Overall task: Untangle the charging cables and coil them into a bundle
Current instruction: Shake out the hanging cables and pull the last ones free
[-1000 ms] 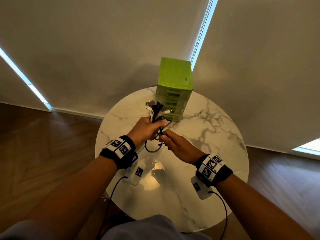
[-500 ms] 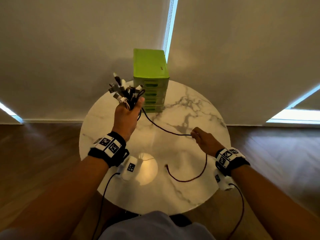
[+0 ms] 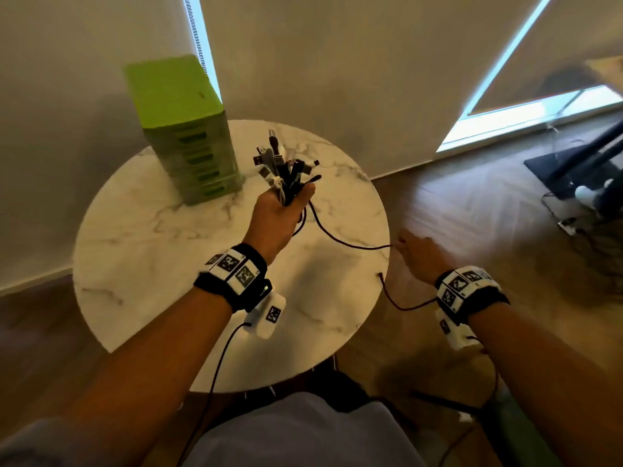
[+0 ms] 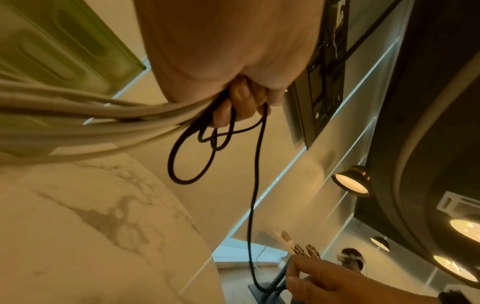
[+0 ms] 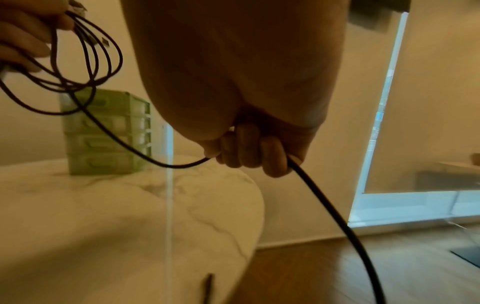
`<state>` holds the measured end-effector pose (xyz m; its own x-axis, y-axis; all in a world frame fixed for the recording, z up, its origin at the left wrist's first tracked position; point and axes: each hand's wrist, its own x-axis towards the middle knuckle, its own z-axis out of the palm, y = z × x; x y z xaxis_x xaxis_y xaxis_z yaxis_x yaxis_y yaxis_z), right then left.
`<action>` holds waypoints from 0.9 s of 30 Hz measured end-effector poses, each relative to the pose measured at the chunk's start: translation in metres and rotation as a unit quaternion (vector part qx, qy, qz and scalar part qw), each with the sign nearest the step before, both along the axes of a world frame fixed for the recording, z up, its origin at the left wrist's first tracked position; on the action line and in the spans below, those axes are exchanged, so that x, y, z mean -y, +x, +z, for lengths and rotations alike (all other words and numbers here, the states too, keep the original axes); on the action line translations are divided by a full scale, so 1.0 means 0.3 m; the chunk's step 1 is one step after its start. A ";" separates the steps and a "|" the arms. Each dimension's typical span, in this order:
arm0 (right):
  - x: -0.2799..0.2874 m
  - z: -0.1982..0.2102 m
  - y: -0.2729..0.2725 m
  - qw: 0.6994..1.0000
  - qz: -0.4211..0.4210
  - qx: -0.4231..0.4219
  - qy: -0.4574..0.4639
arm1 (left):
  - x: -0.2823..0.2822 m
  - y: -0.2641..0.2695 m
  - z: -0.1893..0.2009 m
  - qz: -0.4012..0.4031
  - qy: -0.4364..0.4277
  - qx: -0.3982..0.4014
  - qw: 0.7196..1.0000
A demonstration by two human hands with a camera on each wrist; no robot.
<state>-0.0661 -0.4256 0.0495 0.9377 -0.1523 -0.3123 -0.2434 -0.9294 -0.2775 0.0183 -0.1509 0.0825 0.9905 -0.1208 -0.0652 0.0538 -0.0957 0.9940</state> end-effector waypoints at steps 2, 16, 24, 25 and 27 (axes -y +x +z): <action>0.048 -0.052 -0.077 0.999 -0.016 -0.023 -0.045 | 0.034 -0.013 -0.035 -0.034 0.017 -0.020 0.999; -0.298 -0.161 -0.061 0.936 0.009 0.000 0.353 | 0.112 -0.118 -0.190 -0.105 0.064 -0.104 0.987; -0.145 -0.241 0.010 0.939 -0.101 0.109 0.310 | -0.021 0.003 -0.147 0.021 -0.036 -0.128 0.991; -0.120 -0.261 0.012 0.949 -0.103 0.060 0.292 | -0.046 0.019 -0.139 0.036 -0.052 -0.128 0.990; -0.109 -0.280 0.008 0.964 -0.079 -0.092 0.235 | -0.087 0.039 -0.118 0.055 -0.086 -0.134 0.986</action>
<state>-0.0636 -0.3931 -0.0345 0.8366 -0.0899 -0.5403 -0.4569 -0.6585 -0.5979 0.0300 -0.1248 0.0469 0.9480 -0.0464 -0.3148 0.3179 0.0949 0.9434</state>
